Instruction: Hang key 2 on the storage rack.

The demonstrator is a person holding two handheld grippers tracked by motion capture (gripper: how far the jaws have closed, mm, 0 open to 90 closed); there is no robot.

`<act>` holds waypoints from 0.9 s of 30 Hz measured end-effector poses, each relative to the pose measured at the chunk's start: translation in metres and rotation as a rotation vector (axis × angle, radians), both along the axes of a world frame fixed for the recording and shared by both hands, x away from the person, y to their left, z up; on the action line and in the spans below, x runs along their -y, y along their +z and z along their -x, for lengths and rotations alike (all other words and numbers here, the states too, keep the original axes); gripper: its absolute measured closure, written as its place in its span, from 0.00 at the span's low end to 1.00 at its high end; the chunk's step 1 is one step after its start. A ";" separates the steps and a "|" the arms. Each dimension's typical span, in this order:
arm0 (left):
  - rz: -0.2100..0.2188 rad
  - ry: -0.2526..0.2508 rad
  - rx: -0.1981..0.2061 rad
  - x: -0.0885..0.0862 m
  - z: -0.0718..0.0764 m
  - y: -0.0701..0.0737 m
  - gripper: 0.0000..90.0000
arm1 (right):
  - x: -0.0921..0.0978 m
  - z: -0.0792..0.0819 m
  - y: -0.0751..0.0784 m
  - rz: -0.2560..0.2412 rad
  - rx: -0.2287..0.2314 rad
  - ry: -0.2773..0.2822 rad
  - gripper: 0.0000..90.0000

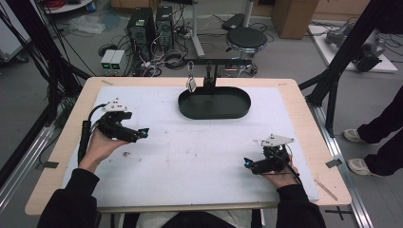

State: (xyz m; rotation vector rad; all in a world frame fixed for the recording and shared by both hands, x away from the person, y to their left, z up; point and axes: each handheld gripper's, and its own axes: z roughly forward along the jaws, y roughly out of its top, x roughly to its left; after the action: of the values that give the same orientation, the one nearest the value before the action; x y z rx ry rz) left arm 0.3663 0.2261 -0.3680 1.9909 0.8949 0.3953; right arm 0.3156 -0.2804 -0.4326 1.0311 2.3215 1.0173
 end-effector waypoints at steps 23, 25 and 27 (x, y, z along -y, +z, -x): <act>0.095 0.113 0.074 -0.041 0.054 -0.039 0.02 | 0.001 0.000 0.000 -0.010 0.003 -0.006 0.01; 0.095 0.127 0.072 -0.044 0.058 -0.043 0.02 | 0.001 0.000 0.000 -0.009 0.004 -0.005 0.01; 0.091 0.138 0.067 -0.045 0.060 -0.047 0.02 | 0.001 0.000 0.000 -0.009 0.003 -0.006 0.01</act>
State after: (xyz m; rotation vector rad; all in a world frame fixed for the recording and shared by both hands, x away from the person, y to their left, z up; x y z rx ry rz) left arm 0.3067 0.2715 -0.4148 1.8280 0.9937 0.4878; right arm 0.3153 -0.2817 -0.4329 1.0387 2.3122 1.0277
